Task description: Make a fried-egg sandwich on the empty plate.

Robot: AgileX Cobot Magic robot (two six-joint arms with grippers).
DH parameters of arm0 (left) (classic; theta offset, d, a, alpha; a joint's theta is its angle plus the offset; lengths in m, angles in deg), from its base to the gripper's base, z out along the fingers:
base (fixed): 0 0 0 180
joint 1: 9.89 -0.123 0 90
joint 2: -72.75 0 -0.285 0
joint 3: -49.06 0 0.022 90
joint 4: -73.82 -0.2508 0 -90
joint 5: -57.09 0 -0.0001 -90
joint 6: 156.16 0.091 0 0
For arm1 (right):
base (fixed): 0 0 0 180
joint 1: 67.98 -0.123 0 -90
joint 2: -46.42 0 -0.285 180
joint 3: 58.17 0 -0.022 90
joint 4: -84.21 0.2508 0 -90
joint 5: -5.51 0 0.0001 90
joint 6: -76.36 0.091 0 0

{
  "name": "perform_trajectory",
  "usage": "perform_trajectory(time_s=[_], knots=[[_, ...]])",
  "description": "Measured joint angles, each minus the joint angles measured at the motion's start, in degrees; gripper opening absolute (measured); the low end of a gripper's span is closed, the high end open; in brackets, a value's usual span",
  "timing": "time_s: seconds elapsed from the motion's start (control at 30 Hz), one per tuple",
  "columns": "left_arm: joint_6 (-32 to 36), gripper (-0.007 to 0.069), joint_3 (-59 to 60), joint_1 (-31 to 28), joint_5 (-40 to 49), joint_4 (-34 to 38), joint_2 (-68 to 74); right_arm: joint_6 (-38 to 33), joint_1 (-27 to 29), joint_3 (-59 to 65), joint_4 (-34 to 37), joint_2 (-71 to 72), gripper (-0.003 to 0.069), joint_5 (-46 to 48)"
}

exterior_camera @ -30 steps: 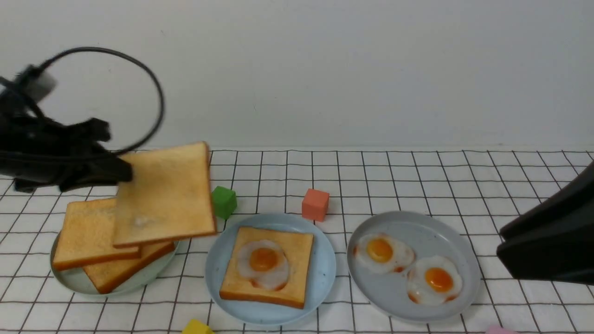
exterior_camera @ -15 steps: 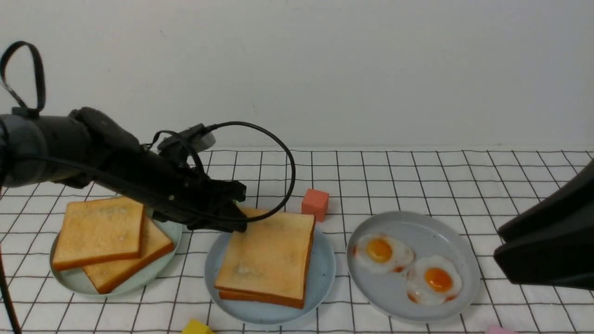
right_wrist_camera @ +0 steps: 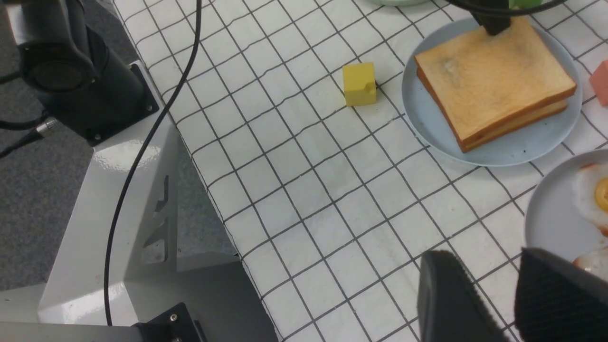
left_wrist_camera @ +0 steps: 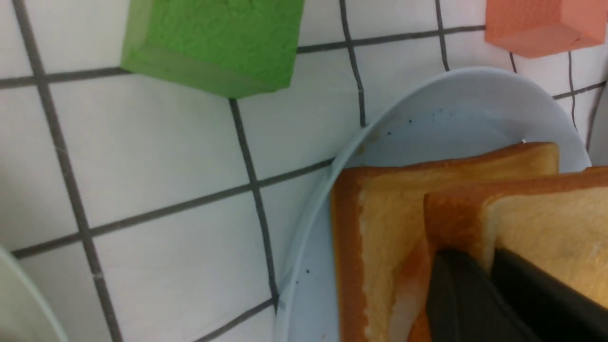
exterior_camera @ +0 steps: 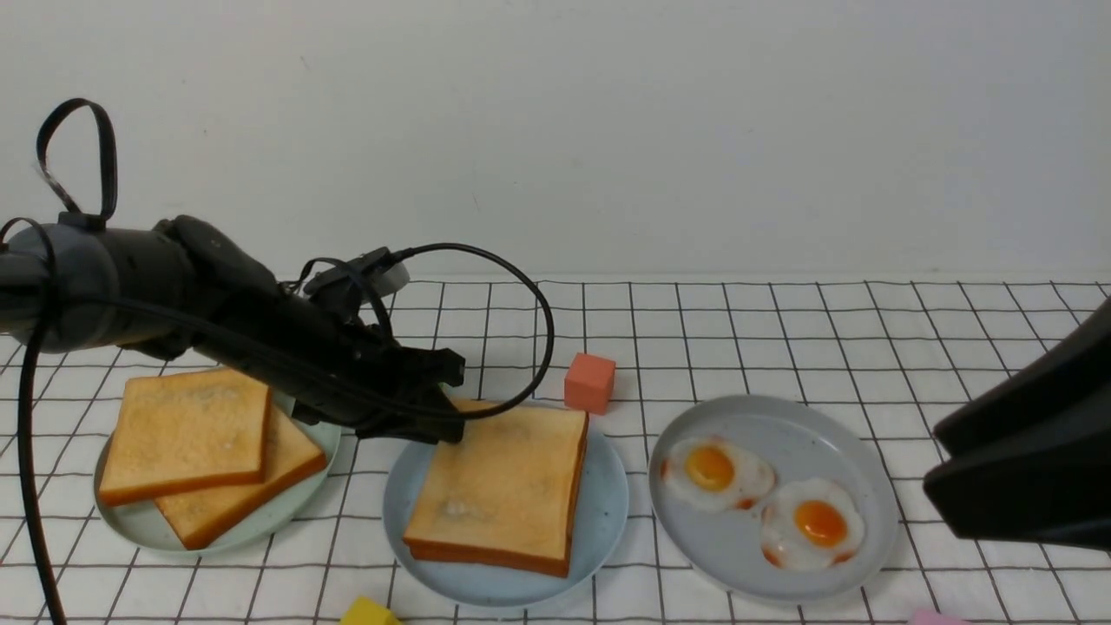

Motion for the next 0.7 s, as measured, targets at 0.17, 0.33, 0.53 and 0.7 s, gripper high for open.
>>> perform_trajectory(time_s=[0.17, 0.33, 0.53, 0.7], knots=[[-0.7, 0.0138, 0.0, 0.0, 0.0, 0.0, 0.0, 0.0, 0.0, 0.0, 0.0, 0.0, 0.0239, 0.0], [-1.0, 0.0230, 0.0, 0.0, 0.6, -0.3, -0.2, 1.1, 0.0, 0.0, 0.0, 0.0, 0.0197, 0.1], [-1.1, 0.0288, 0.0, 0.0, 1.0, -1.1, -3.2, 3.0, 0.0, 0.0, -1.6, 0.2, 0.0001, 0.1], [-1.1, 0.0286, 0.0, 0.0, 3.0, -2.8, -7.6, 7.6, 0.0, 0.1, -6.7, 3.6, -0.0010, -1.8]])
